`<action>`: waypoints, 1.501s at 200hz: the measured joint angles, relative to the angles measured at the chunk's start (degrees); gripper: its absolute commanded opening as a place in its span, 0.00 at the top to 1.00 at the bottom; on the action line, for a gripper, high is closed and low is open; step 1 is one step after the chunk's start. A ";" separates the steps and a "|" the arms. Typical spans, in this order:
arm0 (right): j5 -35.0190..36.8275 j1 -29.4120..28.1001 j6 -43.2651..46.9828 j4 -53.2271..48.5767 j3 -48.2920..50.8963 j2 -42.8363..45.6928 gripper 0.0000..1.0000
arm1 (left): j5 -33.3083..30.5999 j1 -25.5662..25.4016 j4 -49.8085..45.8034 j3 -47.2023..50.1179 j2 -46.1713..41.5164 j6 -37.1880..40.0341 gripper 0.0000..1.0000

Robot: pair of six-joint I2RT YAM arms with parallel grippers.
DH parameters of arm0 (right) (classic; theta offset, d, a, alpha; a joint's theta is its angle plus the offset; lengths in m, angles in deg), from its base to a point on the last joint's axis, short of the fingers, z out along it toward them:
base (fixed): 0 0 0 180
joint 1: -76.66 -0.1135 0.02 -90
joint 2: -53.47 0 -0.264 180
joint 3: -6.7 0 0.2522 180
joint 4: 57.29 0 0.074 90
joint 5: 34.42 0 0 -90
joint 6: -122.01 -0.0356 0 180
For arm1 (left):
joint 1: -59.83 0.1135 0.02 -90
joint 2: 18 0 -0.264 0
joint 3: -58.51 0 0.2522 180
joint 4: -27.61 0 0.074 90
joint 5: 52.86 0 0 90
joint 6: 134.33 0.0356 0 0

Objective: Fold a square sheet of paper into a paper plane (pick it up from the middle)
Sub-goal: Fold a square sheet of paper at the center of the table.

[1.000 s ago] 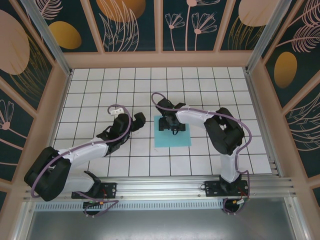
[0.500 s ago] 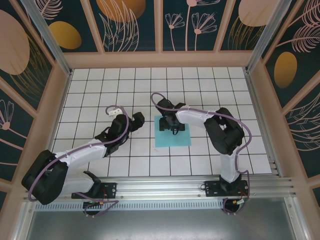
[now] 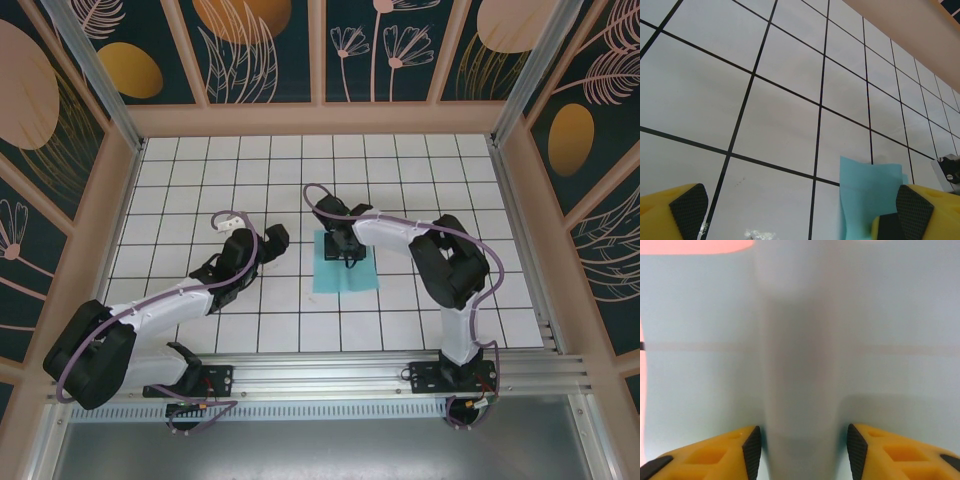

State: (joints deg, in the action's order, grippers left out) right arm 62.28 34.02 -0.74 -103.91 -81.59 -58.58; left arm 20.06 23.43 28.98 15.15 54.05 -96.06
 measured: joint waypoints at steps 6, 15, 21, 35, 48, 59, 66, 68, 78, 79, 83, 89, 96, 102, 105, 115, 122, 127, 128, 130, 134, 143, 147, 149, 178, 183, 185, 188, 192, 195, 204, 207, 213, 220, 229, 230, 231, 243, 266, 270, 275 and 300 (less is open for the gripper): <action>-0.37 0.02 0.00 0.09 0.00 0.24 0.52 | 0.00 0.00 -0.02 -0.02 0.00 0.00 0.01; -0.83 0.00 -0.09 0.22 0.04 0.79 0.53 | 0.02 0.00 -0.11 -0.07 0.00 -0.02 0.02; -0.98 0.02 -0.13 0.37 0.07 1.31 0.55 | 0.04 0.00 -0.17 -0.09 0.00 0.00 0.01; -1.92 0.09 -0.24 1.40 0.44 3.23 0.58 | 0.13 0.00 -0.37 -0.09 0.00 -0.02 0.01; -3.41 0.33 -0.66 2.95 1.31 5.90 0.60 | 0.15 0.00 -0.42 -0.09 0.00 -0.02 0.01; -5.11 0.72 -0.87 4.74 2.43 8.52 0.60 | 0.15 0.00 -0.52 -0.22 0.00 -0.02 0.01; -6.12 1.05 -1.14 6.14 3.28 10.10 0.60 | 0.15 0.00 -0.79 -0.46 0.00 -0.02 0.02; -6.45 1.11 -1.22 6.67 3.58 10.60 0.60 | 0.15 0.00 -0.85 -0.55 0.00 -0.02 0.02; -8.52 1.84 -2.03 9.09 5.09 13.07 0.59 | 0.17 0.00 -1.27 -1.03 0.00 -0.02 0.02; -8.70 1.90 -2.12 9.27 5.20 13.22 0.59 | 0.17 0.00 -1.27 -1.07 0.00 0.00 0.02; -9.86 2.21 -2.36 10.45 5.90 14.10 0.59 | 0.17 0.00 -1.36 -1.25 0.00 0.00 0.02; -11.82 2.89 -3.06 12.63 7.10 15.41 0.59 | 0.17 0.00 -1.49 -1.60 0.00 0.00 0.01; -14.34 3.78 -3.93 15.58 8.92 16.87 0.59 | 0.17 0.00 -1.70 -1.92 0.00 0.00 0.01; -16.44 4.63 -4.96 18.01 10.47 17.92 0.58 | 0.22 0.00 -1.70 -2.12 -0.02 -0.02 0.01; -17.25 5.05 -5.46 19.06 11.17 18.32 0.58 | 0.22 0.00 -1.70 -2.21 -0.02 0.00 0.01; -20.28 6.62 -7.02 22.77 13.77 19.37 0.58 | 0.42 0.00 -1.70 -2.36 -0.02 0.00 0.02; -22.10 7.65 -8.13 25.00 15.34 19.61 0.57 | 0.57 0.00 -1.73 -2.38 -0.02 0.00 0.01; -23.41 8.44 -8.83 26.60 16.52 19.63 0.58 | 0.68 0.00 -1.70 -2.40 -0.02 0.00 0.02; -23.54 8.55 -8.90 26.77 16.65 19.63 0.57 | 0.68 0.00 -1.73 -2.40 -0.02 0.00 0.02; -23.89 8.79 -9.16 27.21 17.07 19.63 0.57 | 0.76 0.00 -1.70 -2.40 -0.02 0.00 0.01; -24.61 9.27 -9.70 28.04 17.86 19.58 0.57 | 1.03 0.00 -1.70 -2.43 -0.02 0.00 0.02; -25.77 10.19 -10.54 29.62 19.45 19.52 0.57 | 1.68 0.00 -1.68 -2.47 -0.02 0.02 0.02; -26.21 10.51 -11.02 30.27 20.15 19.47 0.57 | 1.92 0.02 -1.66 -2.47 -0.02 0.07 0.01; -26.40 10.64 -11.13 30.56 20.50 19.47 0.57 | 2.03 0.04 -1.66 -2.49 -0.02 0.07 0.01; -27.85 11.43 -12.09 32.52 23.69 19.17 0.51 | 4.92 0.04 -1.51 -3.06 0.02 0.52 0.01; -27.89 11.69 -12.07 32.65 24.02 19.17 0.47 | 5.44 0.04 -1.33 -3.23 0.11 0.66 0.02; -27.89 11.85 -12.20 32.68 24.17 19.17 0.46 | 5.75 0.04 -1.27 -3.37 0.15 0.66 0.01; -27.96 12.04 -12.02 32.79 24.39 19.17 0.45 | 6.12 0.04 -1.20 -3.54 0.28 0.70 0.02; -27.91 12.35 -12.20 32.83 24.65 19.17 0.44 | 6.54 0.04 -1.18 -3.87 0.48 0.76 0.01; -27.91 12.68 -11.80 32.87 24.87 19.17 0.43 | 6.86 0.04 -1.14 -4.07 0.66 0.92 0.01; -27.76 13.40 -11.65 32.65 25.35 19.17 0.42 | 7.93 0.04 -0.74 -4.66 1.18 1.11 0.01; -27.58 13.60 -11.65 32.57 25.49 19.17 0.41 | 8.22 0.04 -0.70 -4.85 1.38 1.14 0.02; -27.17 13.99 -11.45 32.22 25.68 19.17 0.39 | 9.07 0.04 -0.39 -5.22 1.81 1.36 0.02; -26.51 14.27 -11.10 31.74 25.73 19.17 0.37 | 9.75 0.02 -0.31 -5.64 2.27 1.57 0.02; -25.77 14.49 -10.64 31.06 25.73 19.19 0.37 | 10.88 0.02 0.02 -6.12 2.97 1.81 0.04; -25.68 14.51 -10.58 30.95 25.73 19.21 0.37 | 10.99 0.02 0.09 -6.19 3.08 1.84 0.04; -25.64 14.51 -10.60 30.88 25.73 19.21 0.37 | 11.08 0.02 0.11 -6.21 3.17 1.88 0.04; -24.30 14.58 -9.86 29.53 25.73 19.28 0.35 | 12.55 0.02 0.59 -6.71 4.24 2.21 0.05; -23.12 15.08 -9.16 27.87 25.88 19.76 0.32 | 15.10 0.02 1.20 -7.34 5.88 2.60 0.08; -23.06 15.30 -9.09 27.87 26.08 20.02 0.32 | 15.39 0.02 1.20 -7.52 6.12 2.67 0.08; -23.04 15.63 -9.11 27.85 26.36 20.46 0.31 | 15.74 0.02 1.29 -7.72 6.40 2.69 0.09; -22.80 17.49 -9.16 27.80 27.96 22.80 0.28 | 17.81 0.02 1.40 -8.76 7.45 3.23 0.12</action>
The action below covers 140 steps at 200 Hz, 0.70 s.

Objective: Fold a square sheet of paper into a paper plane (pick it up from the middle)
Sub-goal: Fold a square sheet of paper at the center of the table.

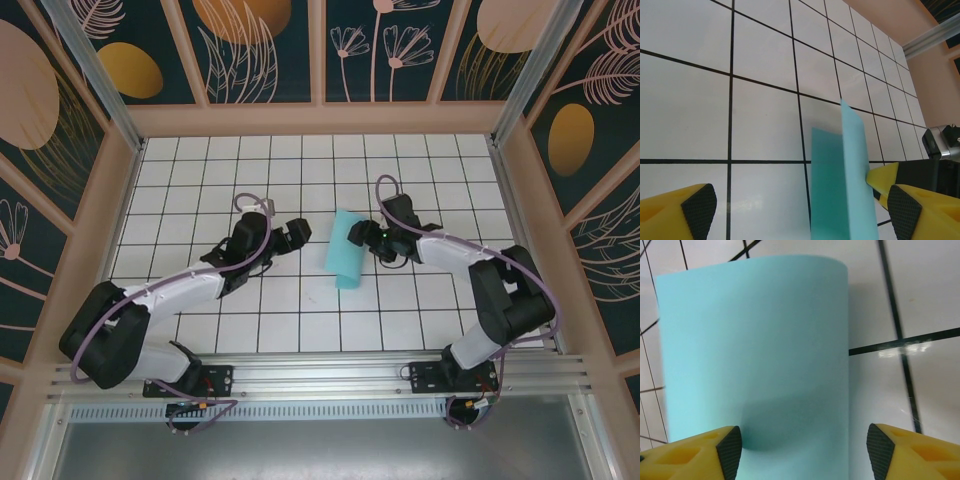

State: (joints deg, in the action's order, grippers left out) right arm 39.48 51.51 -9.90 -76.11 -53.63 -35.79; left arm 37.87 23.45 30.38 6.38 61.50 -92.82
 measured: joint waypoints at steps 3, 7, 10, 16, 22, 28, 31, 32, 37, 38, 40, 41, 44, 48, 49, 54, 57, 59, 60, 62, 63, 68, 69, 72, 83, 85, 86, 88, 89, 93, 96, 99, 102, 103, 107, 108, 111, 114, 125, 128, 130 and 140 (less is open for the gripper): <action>-0.02 0.22 0.02 0.02 0.20 0.22 0.29 | 0.26 0.00 0.00 -0.11 0.11 0.09 0.12; -0.04 0.52 0.02 0.02 0.46 0.55 0.29 | 0.48 0.00 0.02 -0.26 0.28 0.11 0.12; -0.04 0.72 0.02 0.04 0.63 0.72 0.29 | 0.59 0.00 0.02 -0.35 0.39 0.31 0.13; -0.09 1.05 0.02 0.04 0.94 1.01 0.29 | 1.01 0.00 0.04 -0.59 0.68 0.33 0.14; -0.22 1.25 0.04 0.00 1.07 1.09 0.29 | 1.46 -0.02 0.07 -0.87 1.03 0.48 0.14; -0.26 1.46 0.11 -0.04 1.14 1.09 0.29 | 1.88 -0.04 0.11 -1.16 1.38 0.55 0.15; -0.26 1.49 0.15 -0.04 1.16 1.09 0.29 | 2.03 -0.07 0.13 -1.29 1.53 0.70 0.15; -0.26 1.49 0.20 -0.09 1.16 1.09 0.29 | 2.05 -0.07 0.13 -1.33 1.55 0.70 0.15; -0.24 1.51 0.31 -0.20 1.20 1.09 0.29 | 2.29 -0.17 0.13 -1.64 1.88 0.81 0.16; -0.24 1.51 0.31 -0.22 1.20 1.09 0.29 | 2.34 -0.17 0.13 -1.68 1.92 0.83 0.16; -0.22 1.49 0.46 -0.35 1.20 1.09 0.29 | 2.45 -0.20 0.15 -1.79 2.03 0.85 0.16; -0.22 1.49 0.55 -0.39 1.20 1.09 0.29 | 2.47 -0.22 0.15 -1.84 2.08 0.87 0.16; -0.20 1.49 0.68 -0.48 1.20 1.09 0.29 | 2.54 -0.33 0.15 -1.99 2.23 0.94 0.16; -0.04 1.49 0.79 -0.74 1.20 1.09 0.29 | 2.75 -0.44 0.17 -2.19 2.45 0.94 0.17; 0.02 1.49 0.87 -0.83 1.20 1.09 0.29 | 2.86 -0.46 0.17 -2.27 2.49 0.94 0.16; 0.17 1.49 1.07 -1.20 1.20 1.07 0.29 | 3.04 -0.68 0.17 -2.54 2.75 0.96 0.17; 0.31 1.49 1.14 -1.44 1.20 1.07 0.29 | 3.17 -0.79 0.17 -2.69 2.89 0.98 0.18; 0.42 1.49 1.16 -1.60 1.20 1.07 0.29 | 3.26 -0.85 0.20 -2.80 2.99 1.01 0.18; 0.55 1.49 1.25 -1.75 1.20 1.05 0.29 | 3.32 -0.92 0.20 -2.89 3.13 0.98 0.18; 0.72 1.49 1.36 -1.92 1.20 1.01 0.29 | 3.34 -0.98 0.17 -2.97 3.21 1.01 0.18; 0.76 1.49 1.38 -1.99 1.20 1.01 0.29 | 3.37 -1.07 0.17 -3.08 3.28 1.05 0.18; 1.09 1.49 1.68 -2.40 1.20 0.90 0.29 | 3.50 -1.27 0.15 -3.45 3.67 1.11 0.19; 1.14 1.49 1.73 -2.47 1.20 0.90 0.30 | 3.50 -1.29 0.15 -3.52 3.74 1.14 0.19; 1.22 1.49 1.86 -2.64 1.20 0.79 0.30 | 3.56 -1.42 0.17 -3.72 3.96 1.14 0.19; 1.53 1.49 2.62 -3.50 1.18 0.11 0.30 | 3.80 -1.86 0.15 -4.59 4.90 1.16 0.19; 1.62 1.49 2.71 -3.65 1.18 -0.07 0.30 | 3.82 -1.92 0.15 -4.74 5.07 1.16 0.19; 1.64 1.49 2.75 -3.67 1.18 -0.11 0.30 | 3.82 -1.95 0.15 -4.79 5.11 1.16 0.19; 1.68 1.49 2.86 -3.89 1.18 -0.28 0.30 | 3.82 -1.99 0.15 -4.90 5.27 1.16 0.19; 1.68 1.49 2.86 -4.00 1.18 -0.37 0.30 | 3.85 -2.01 0.17 -4.98 5.33 1.16 0.19; 1.75 1.49 3.02 -4.24 1.18 -0.61 0.30 | 3.93 -2.10 0.15 -5.16 5.51 1.16 0.19; 1.75 1.49 3.06 -4.50 1.18 -0.85 0.30 | 3.93 -2.19 0.15 -5.22 5.62 1.16 0.19; 1.77 1.49 3.08 -4.68 1.18 -1.01 0.30 | 3.98 -2.25 0.15 -5.29 5.66 1.16 0.19; 1.79 1.49 3.21 -4.90 1.18 -1.22 0.30 | 3.98 -2.29 0.17 -5.38 5.73 1.16 0.19; 1.81 1.49 3.23 -4.92 1.18 -1.27 0.30 | 3.98 -2.32 0.15 -5.38 5.75 1.16 0.19; 1.95 1.49 3.26 -5.11 1.18 -1.44 0.30 | 3.98 -2.34 0.15 -5.42 5.75 1.16 0.19; 2.01 1.49 3.28 -5.20 1.18 -1.53 0.30 | 3.98 -2.34 0.15 -5.44 5.75 1.16 0.19; 2.16 1.49 3.28 -5.35 1.18 -1.62 0.30 | 3.98 -2.38 0.15 -5.46 5.75 1.16 0.19; 2.38 1.49 3.30 -5.53 1.16 -1.70 0.30 | 4.00 -2.40 0.15 -5.49 5.75 1.16 0.19; 3.32 1.49 3.23 -6.16 1.14 -1.86 0.30 | 3.98 -2.43 0.15 -5.60 5.75 1.18 0.19; 3.61 1.49 3.19 -6.32 1.09 -1.88 0.30 | 3.98 -2.43 0.15 -5.62 5.75 1.25 0.19; 4.00 1.49 3.08 -6.40 1.05 -1.88 0.31 | 3.98 -2.43 0.13 -5.64 5.75 1.31 0.19; 4.79 1.40 2.73 -6.58 0.90 -1.88 0.32 | 3.98 -2.43 0.13 -5.73 5.75 1.38 0.19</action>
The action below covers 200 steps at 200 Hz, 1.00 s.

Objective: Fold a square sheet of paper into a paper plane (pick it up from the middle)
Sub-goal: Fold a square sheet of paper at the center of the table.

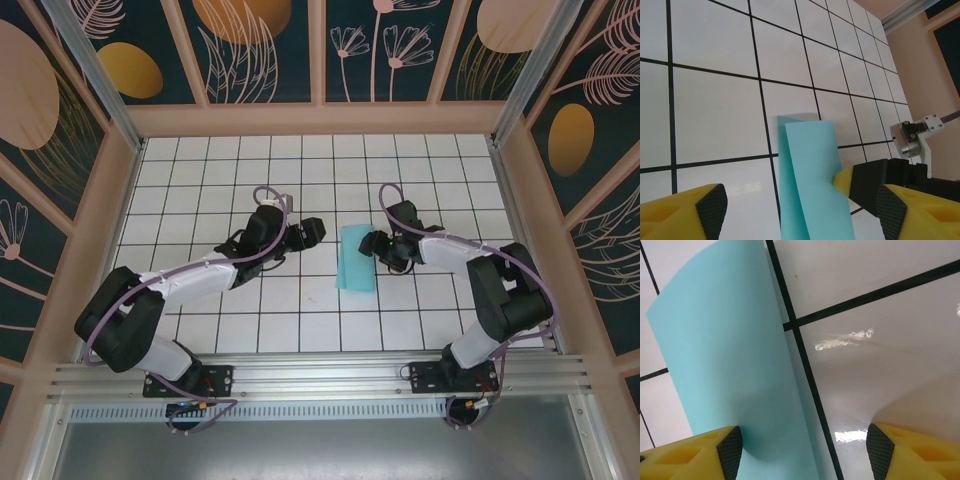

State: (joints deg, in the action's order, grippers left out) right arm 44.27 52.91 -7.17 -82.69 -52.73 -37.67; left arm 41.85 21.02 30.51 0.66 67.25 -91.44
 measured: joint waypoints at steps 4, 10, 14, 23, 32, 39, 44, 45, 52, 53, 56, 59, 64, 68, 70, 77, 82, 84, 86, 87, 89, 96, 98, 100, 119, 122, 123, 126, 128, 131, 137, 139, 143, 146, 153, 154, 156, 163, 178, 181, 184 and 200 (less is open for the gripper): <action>0.35 -0.07 -0.22 0.02 -0.04 0.00 0.32 | -0.02 0.00 -0.04 -0.04 0.00 0.00 0.19; 0.92 -0.28 -0.44 0.02 -0.13 0.00 0.32 | -0.02 0.00 -0.02 -0.11 0.00 0.04 0.19; 1.11 -0.44 -0.68 0.02 -0.15 -0.02 0.32 | 0.00 0.00 -0.07 -0.17 0.02 0.04 0.19; 1.75 -0.98 -1.40 0.02 -0.24 -0.07 0.32 | 0.00 0.00 -0.11 -0.37 0.11 0.17 0.19; 2.47 -1.66 -1.90 0.04 -0.39 -0.22 0.32 | 0.02 0.00 -0.13 -0.55 0.28 0.20 0.19; 2.78 -2.25 -2.32 0.07 -0.61 -0.55 0.32 | 0.00 0.00 -0.15 -0.59 0.37 0.22 0.19; 2.91 -2.64 -2.75 0.17 -0.74 -0.83 0.32 | 0.00 0.00 -0.17 -0.59 0.42 0.22 0.19; 2.95 -2.69 -2.80 0.20 -0.76 -0.87 0.32 | 0.00 0.00 -0.20 -0.59 0.42 0.22 0.19; 3.67 -3.15 -3.06 0.22 -0.98 -1.27 0.32 | 0.00 0.00 -0.20 -0.59 0.44 0.24 0.19; 3.80 -3.21 -3.08 0.20 -1.03 -1.33 0.32 | 0.00 0.00 -0.22 -0.59 0.44 0.24 0.19; 4.00 -3.32 -3.21 0.11 -1.14 -1.42 0.32 | 0.00 0.00 -0.22 -0.59 0.44 0.26 0.19; 4.11 -3.37 -3.32 0.04 -1.22 -1.49 0.32 | 0.00 0.00 -0.22 -0.61 0.44 0.28 0.19; 4.33 -3.39 -3.61 -0.22 -1.46 -1.64 0.31 | 0.00 0.00 -0.20 -0.59 0.44 0.39 0.19; 4.48 -3.39 -3.80 -0.42 -1.60 -1.75 0.31 | 0.00 0.00 -0.20 -0.61 0.44 0.42 0.19; 4.52 -3.43 -4.02 -0.46 -1.70 -1.81 0.31 | 0.00 0.00 -0.20 -0.61 0.44 0.42 0.19; 4.90 -3.50 -4.66 -0.74 -1.99 -1.97 0.31 | 0.00 0.00 -0.22 -0.61 0.44 0.42 0.18; 5.07 -3.63 -4.87 -0.83 -2.08 -2.03 0.31 | 0.00 0.00 -0.22 -0.59 0.44 0.44 0.18; 5.25 -3.67 -4.98 -0.85 -2.08 -2.03 0.31 | 0.00 0.00 -0.22 -0.59 0.44 0.44 0.18; 5.31 -3.72 -5.09 -0.83 -2.08 -2.03 0.31 | 0.00 0.00 -0.22 -0.61 0.44 0.44 0.18; 5.31 -3.72 -5.11 -0.85 -2.08 -2.03 0.31 | 0.00 0.00 -0.22 -0.59 0.44 0.44 0.18; 5.38 -3.76 -5.22 -0.85 -2.08 -2.03 0.31 | 0.00 0.00 -0.22 -0.61 0.44 0.44 0.18; 5.64 -3.80 -5.70 -0.83 -2.08 -2.03 0.31 | 0.00 0.00 -0.22 -0.59 0.44 0.44 0.18; 5.77 -3.80 -5.86 -0.83 -2.08 -2.03 0.31 | 0.00 0.00 -0.22 -0.59 0.44 0.44 0.18; 5.73 -3.80 -5.97 -0.83 -2.08 -2.03 0.31 | 0.00 0.00 -0.22 -0.61 0.44 0.44 0.18; 5.88 -3.80 -6.80 -0.81 -2.08 -2.03 0.31 | 0.00 0.00 -0.22 -0.61 0.44 0.44 0.18; 5.90 -3.80 -6.86 -0.81 -2.08 -2.03 0.31 | 0.00 0.00 -0.22 -0.61 0.44 0.46 0.18; 5.90 -3.80 -6.86 -0.79 -2.08 -2.03 0.31 | 0.00 0.00 -0.22 -0.59 0.44 0.44 0.18; 5.90 -3.80 -6.95 -0.79 -2.08 -2.03 0.31 | 0.00 0.00 -0.22 -0.59 0.44 0.44 0.18; 5.90 -3.82 -7.08 -0.79 -2.08 -2.03 0.31 | 0.00 0.00 -0.22 -0.59 0.44 0.44 0.18; 5.90 -3.85 -7.10 -0.76 -2.08 -2.03 0.31 | 0.00 0.00 -0.22 -0.59 0.44 0.44 0.18; 5.92 -3.85 -7.28 -0.72 -2.08 -2.03 0.31 | 0.00 0.00 -0.22 -0.61 0.44 0.44 0.18; 5.92 -3.85 -7.30 -0.70 -2.08 -2.03 0.31 | 0.00 0.00 -0.20 -0.59 0.44 0.44 0.18; 5.90 -3.85 -7.30 -0.63 -2.08 -2.03 0.31 | 0.00 0.00 -0.20 -0.61 0.44 0.44 0.18; 5.90 -3.85 -7.34 -0.63 -2.08 -2.03 0.31 | 0.00 0.00 -0.22 -0.59 0.44 0.44 0.18; 5.86 -3.85 -7.32 -0.59 -2.05 -2.03 0.31 | 0.00 0.00 -0.20 -0.59 0.46 0.44 0.18; 5.84 -3.85 -7.32 -0.59 -2.08 -2.03 0.32 | 0.00 0.00 -0.22 -0.61 0.46 0.44 0.18; 5.81 -3.87 -7.32 -0.59 -2.05 -2.03 0.32 | 0.00 0.00 -0.22 -0.59 0.48 0.44 0.18; 5.77 -3.89 -7.30 -0.59 -2.05 -2.03 0.31 | 0.00 0.00 -0.22 -0.59 0.50 0.44 0.18; 5.79 -3.91 -7.26 -0.59 -2.05 -2.14 0.31 | 0.00 0.00 -0.22 -0.59 0.52 0.44 0.17; 5.79 -3.91 -7.28 -0.59 -2.08 -2.16 0.31 | 0.00 0.00 -0.22 -0.61 0.52 0.44 0.17; 5.79 -3.91 -7.26 -0.61 -2.08 -2.23 0.31 | -0.02 0.00 -0.20 -0.59 0.52 0.44 0.17; 5.90 -3.93 -7.26 -0.61 -2.10 -2.32 0.30 | 0.00 0.00 -0.22 -0.59 0.52 0.44 0.17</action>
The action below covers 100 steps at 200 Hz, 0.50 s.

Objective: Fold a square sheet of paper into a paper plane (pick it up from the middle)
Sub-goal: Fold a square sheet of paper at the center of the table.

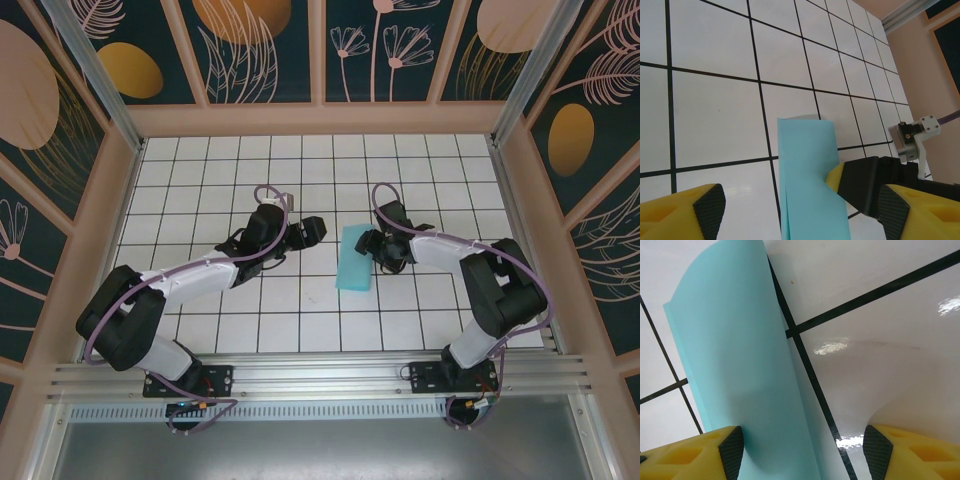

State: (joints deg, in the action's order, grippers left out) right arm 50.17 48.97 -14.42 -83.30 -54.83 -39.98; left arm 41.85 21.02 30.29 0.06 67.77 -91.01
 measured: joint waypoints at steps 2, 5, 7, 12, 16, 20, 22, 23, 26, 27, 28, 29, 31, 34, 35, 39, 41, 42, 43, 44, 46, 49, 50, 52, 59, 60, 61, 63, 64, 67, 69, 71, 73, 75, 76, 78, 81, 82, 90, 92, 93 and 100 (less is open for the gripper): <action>0.02 -0.04 0.00 0.00 -0.02 0.00 0.30 | 0.00 0.00 0.00 0.00 0.00 0.00 0.17; 0.02 -0.07 0.00 -0.02 -0.09 -0.07 0.30 | 0.00 0.00 0.00 0.00 0.00 0.00 0.17; 0.07 -0.09 0.00 -0.04 -0.09 -0.07 0.30 | 0.00 0.00 0.00 0.00 0.00 0.00 0.17; 0.11 -0.09 0.00 -0.13 -0.20 -0.17 0.29 | 0.00 0.00 0.02 0.00 0.00 0.00 0.17; 0.15 -0.13 -0.02 -0.17 -0.28 -0.24 0.29 | 0.00 0.00 0.02 0.00 0.00 0.00 0.17; 0.17 -0.13 -0.02 -0.26 -0.37 -0.28 0.29 | 0.00 0.00 0.00 0.00 0.00 0.00 0.17; 0.22 -0.13 -0.04 -0.26 -0.42 -0.35 0.29 | 0.00 0.00 0.00 0.00 0.00 0.00 0.17; 0.22 -0.15 -0.07 -0.31 -0.48 -0.37 0.29 | 0.00 0.00 0.00 0.00 0.00 0.00 0.17; 0.24 -0.20 -0.04 -0.39 -0.52 -0.39 0.29 | 0.00 0.00 0.00 0.00 0.00 0.00 0.17; 0.26 -0.20 -0.07 -0.39 -0.55 -0.39 0.28 | 0.00 0.00 0.00 -0.02 0.00 0.00 0.17; 0.26 -0.20 -0.04 -0.39 -0.57 -0.42 0.28 | 0.00 0.00 0.00 -0.02 0.00 0.00 0.17; 0.28 -0.20 -0.07 -0.44 -0.59 -0.44 0.29 | 0.00 0.00 0.00 0.00 0.00 0.00 0.17; 0.28 -0.22 -0.11 -0.48 -0.61 -0.46 0.29 | 0.00 0.00 0.00 0.00 0.00 0.00 0.17; 0.35 -0.26 -0.11 -0.46 -0.63 -0.46 0.29 | -0.02 0.00 0.02 0.00 0.00 0.00 0.17; 0.37 -0.28 -0.13 -0.46 -0.63 -0.48 0.28 | -0.02 0.00 0.02 0.00 0.00 0.00 0.17; 0.52 -0.37 -0.26 -0.52 -0.68 -0.48 0.28 | 0.00 0.00 0.00 0.00 0.00 0.00 0.17; 0.61 -0.42 -0.24 -0.55 -0.70 -0.50 0.28 | 0.00 0.00 0.00 -0.02 0.00 0.00 0.17; 0.66 -0.44 -0.26 -0.55 -0.72 -0.50 0.28 | 0.00 0.00 0.02 0.00 0.00 0.00 0.17; 0.74 -0.48 -0.31 -0.61 -0.72 -0.52 0.28 | 0.00 0.00 0.00 -0.02 0.00 0.00 0.17; 0.79 -0.48 -0.33 -0.61 -0.74 -0.52 0.28 | 0.00 0.00 0.00 0.00 0.00 0.00 0.17; 0.87 -0.55 -0.42 -0.63 -0.76 -0.52 0.28 | 0.00 0.00 0.00 -0.02 0.00 0.00 0.17; 0.98 -0.63 -0.44 -0.70 -0.85 -0.57 0.28 | 0.00 0.00 0.00 0.00 0.00 0.00 0.17; 1.07 -0.70 -0.44 -0.72 -0.87 -0.61 0.28 | 0.00 0.00 0.00 0.00 0.00 0.00 0.17; 1.14 -0.74 -0.46 -0.76 -0.92 -0.63 0.28 | 0.00 0.00 0.00 0.00 0.00 0.00 0.17; 1.49 -0.94 -0.46 -1.03 -1.16 -0.83 0.27 | 0.00 0.00 0.00 -0.02 0.00 0.00 0.17; 1.55 -0.98 -0.46 -1.09 -1.22 -0.87 0.27 | 0.00 0.00 0.00 0.00 0.00 0.00 0.17; 1.60 -1.01 -0.46 -1.11 -1.27 -0.87 0.27 | 0.00 0.00 0.02 0.00 0.00 0.00 0.17; 1.66 -1.05 -0.46 -1.27 -1.36 -0.96 0.27 | 0.00 0.00 0.00 0.00 0.00 0.00 0.17; 1.75 -1.09 -0.46 -1.31 -1.42 -1.01 0.27 | 0.00 0.00 0.00 0.00 0.00 0.00 0.17; 1.90 -1.16 -0.46 -1.38 -1.53 -1.09 0.27 | 0.00 0.00 0.00 -0.02 0.00 0.00 0.17; 2.01 -1.20 -0.46 -1.51 -1.64 -1.16 0.27 | 0.00 0.00 0.00 0.00 0.00 0.00 0.17; 2.08 -1.27 -0.46 -1.68 -1.75 -1.25 0.27 | 0.00 0.00 0.00 0.00 0.00 0.00 0.17; 2.19 -1.31 -0.44 -1.73 -1.84 -1.27 0.27 | 0.00 0.00 0.00 -0.02 0.00 0.00 0.17; 2.36 -1.36 -0.46 -1.79 -1.88 -1.33 0.27 | 0.00 0.00 0.00 -0.02 0.00 0.00 0.17; 2.40 -1.38 -0.44 -1.81 -1.90 -1.38 0.27 | 0.00 0.00 0.00 -0.02 0.00 0.00 0.17; 2.45 -1.44 -0.44 -1.95 -2.01 -1.44 0.27 | 0.00 0.00 0.00 -0.02 0.00 0.00 0.17; 2.56 -1.51 -0.44 -2.08 -2.10 -1.51 0.27 | -0.02 0.00 0.00 -0.02 0.00 0.00 0.17; 2.64 -1.55 -0.44 -2.12 -2.14 -1.55 0.27 | 0.00 0.00 0.00 -0.02 0.00 0.00 0.17; 2.99 -1.70 -0.42 -2.54 -2.43 -1.77 0.26 | -0.02 0.00 0.00 0.00 0.00 0.00 0.17; 3.06 -1.75 -0.44 -2.62 -2.51 -1.81 0.26 | -0.02 0.00 0.00 0.00 0.00 0.00 0.16; 3.08 -1.77 -0.42 -2.67 -2.56 -1.86 0.26 | -0.02 0.00 0.00 0.00 0.00 0.00 0.16; 3.28 -1.81 -0.42 -2.91 -2.75 -1.99 0.26 | -0.02 0.00 -0.02 0.00 0.00 0.00 0.17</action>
State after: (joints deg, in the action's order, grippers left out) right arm 53.45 47.16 -14.84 -86.21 -57.59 -41.97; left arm 41.83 21.02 30.27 0.06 67.77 -91.01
